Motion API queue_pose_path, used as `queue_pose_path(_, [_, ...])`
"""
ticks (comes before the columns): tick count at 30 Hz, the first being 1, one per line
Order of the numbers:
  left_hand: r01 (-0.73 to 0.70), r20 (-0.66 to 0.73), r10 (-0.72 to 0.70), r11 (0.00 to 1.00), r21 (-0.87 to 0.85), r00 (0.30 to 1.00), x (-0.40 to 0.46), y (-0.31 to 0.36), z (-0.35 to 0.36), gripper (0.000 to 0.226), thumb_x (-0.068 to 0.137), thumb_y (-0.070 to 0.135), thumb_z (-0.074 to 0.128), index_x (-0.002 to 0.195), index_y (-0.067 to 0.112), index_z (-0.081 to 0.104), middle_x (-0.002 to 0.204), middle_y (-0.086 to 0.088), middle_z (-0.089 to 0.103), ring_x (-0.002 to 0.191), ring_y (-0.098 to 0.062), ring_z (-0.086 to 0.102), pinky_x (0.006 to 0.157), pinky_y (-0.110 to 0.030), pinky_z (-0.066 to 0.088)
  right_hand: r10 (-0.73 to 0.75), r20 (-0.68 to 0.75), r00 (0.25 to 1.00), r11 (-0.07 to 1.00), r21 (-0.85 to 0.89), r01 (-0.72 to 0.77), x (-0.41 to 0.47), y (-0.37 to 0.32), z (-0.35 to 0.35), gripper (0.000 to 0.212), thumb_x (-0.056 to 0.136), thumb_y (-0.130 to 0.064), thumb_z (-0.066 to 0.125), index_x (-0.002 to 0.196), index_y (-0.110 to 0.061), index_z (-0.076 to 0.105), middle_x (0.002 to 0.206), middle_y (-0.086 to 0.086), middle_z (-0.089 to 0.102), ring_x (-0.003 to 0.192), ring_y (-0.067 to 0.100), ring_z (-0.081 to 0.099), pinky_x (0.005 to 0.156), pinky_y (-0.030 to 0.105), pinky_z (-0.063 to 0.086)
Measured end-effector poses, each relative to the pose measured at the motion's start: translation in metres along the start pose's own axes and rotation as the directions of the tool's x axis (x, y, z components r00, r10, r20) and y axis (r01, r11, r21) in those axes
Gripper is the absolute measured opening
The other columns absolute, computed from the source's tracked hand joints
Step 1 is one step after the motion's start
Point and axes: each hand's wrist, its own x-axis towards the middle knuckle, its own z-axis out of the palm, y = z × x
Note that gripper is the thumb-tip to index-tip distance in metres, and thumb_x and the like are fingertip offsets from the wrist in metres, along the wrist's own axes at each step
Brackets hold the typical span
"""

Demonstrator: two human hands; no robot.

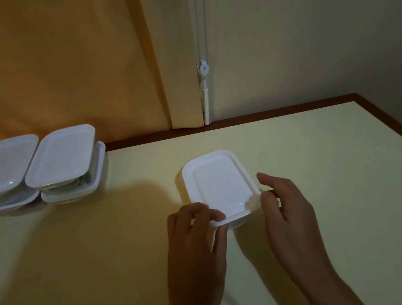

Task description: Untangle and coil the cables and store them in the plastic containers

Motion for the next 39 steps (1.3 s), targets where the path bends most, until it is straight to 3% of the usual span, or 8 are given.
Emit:
queue_pose_path(3, [-0.012,0.028,0.012,1.0,-0.001,1.0,-0.003,0.001,0.001,0.022,0.084,0.039,0.066,0.096,0.022,0.068,0.109,0.012,0.06,0.108,-0.009,0.047,0.088,-0.014,0.041,-0.003,0.041,0.999,0.996,-0.092,0.007,0.003,0.007,0.0,0.04,0.099,-0.034,0.051,0.135,-0.02,0.06,0.124,-0.015,0.059,0.111,0.005,0.056,0.096,0.027,0.047])
queue_pose_path(14, [0.021,0.029,-0.019,0.998,-0.066,0.999,0.005,-0.01,0.001,0.024,0.092,0.029,0.051,0.095,0.015,0.071,0.1,0.006,0.067,0.107,-0.01,0.055,0.098,-0.008,0.036,0.009,0.182,0.983,0.961,-0.274,0.042,0.007,0.013,0.012,0.055,0.105,-0.027,0.042,0.158,-0.023,0.027,0.139,-0.002,0.053,0.108,0.003,0.046,0.076,0.002,0.036])
queue_pose_path(18, [0.033,0.003,-0.033,0.998,-0.061,0.999,0.006,-0.008,-0.002,0.025,0.091,0.028,0.053,0.096,0.012,0.071,0.1,0.001,0.066,0.105,-0.007,0.053,0.098,-0.006,0.036,0.011,0.194,0.981,0.941,-0.334,0.056,0.005,0.012,0.013,0.055,0.104,-0.024,0.042,0.158,-0.024,0.028,0.135,-0.001,0.054,0.1,0.004,0.048,0.076,0.013,0.039])
queue_pose_path(22, [0.125,0.11,-0.126,0.992,0.017,0.986,0.01,-0.013,0.001,0.045,0.085,0.009,0.064,0.129,0.011,0.055,0.13,-0.004,0.051,0.12,-0.01,0.044,0.099,-0.004,0.032,0.02,0.192,0.981,0.948,-0.314,0.042,0.002,0.006,0.012,0.056,0.099,-0.02,0.048,0.154,-0.022,0.037,0.124,0.0,0.056,0.094,0.009,0.052,0.066,0.011,0.038])
queue_pose_path(27, [0.201,0.199,-0.204,0.979,0.037,0.958,0.008,-0.016,0.003,0.072,0.087,0.036,0.029,0.154,0.011,0.019,0.163,0.0,0.016,0.14,-0.003,0.014,0.116,-0.017,0.014,0.042,0.239,0.97,0.946,-0.322,0.038,-0.007,0.001,0.018,0.057,0.102,-0.021,0.039,0.157,-0.026,0.028,0.117,-0.007,0.045,0.083,0.003,0.05,0.063,0.009,0.038])
queue_pose_path(32, [0.187,0.203,-0.19,0.982,0.037,0.96,0.003,-0.023,0.003,0.075,0.088,0.047,0.021,0.155,0.014,0.016,0.164,0.002,0.014,0.145,-0.016,0.028,0.11,-0.038,0.044,0.045,0.287,0.957,0.905,-0.417,0.083,-0.008,-0.009,0.013,0.056,0.104,-0.029,0.029,0.159,-0.03,0.019,0.123,-0.003,0.047,0.098,0.012,0.054,0.078,0.025,0.048])
queue_pose_path(36, [0.191,0.214,-0.193,0.981,0.032,0.958,0.003,-0.021,0.001,0.071,0.09,0.033,0.032,0.157,0.014,0.013,0.165,0.005,0.009,0.134,-0.018,0.043,0.092,-0.032,0.056,0.081,0.298,0.951,0.853,-0.514,0.089,-0.007,-0.017,0.013,0.058,0.1,-0.033,0.035,0.156,-0.028,0.024,0.13,-0.004,0.049,0.107,0.017,0.056,0.078,0.028,0.041])
queue_pose_path(39, [0.23,0.233,-0.222,0.973,-0.004,0.947,0.005,-0.019,0.0,0.07,0.091,0.029,0.034,0.156,0.017,0.012,0.165,0.007,0.005,0.138,-0.011,0.035,0.103,-0.014,0.042,0.123,0.25,0.96,0.916,-0.401,-0.012,-0.007,-0.016,0.014,0.046,0.094,-0.029,0.05,0.139,-0.027,0.043,0.123,-0.007,0.056,0.097,0.015,0.057,0.073,0.029,0.042])
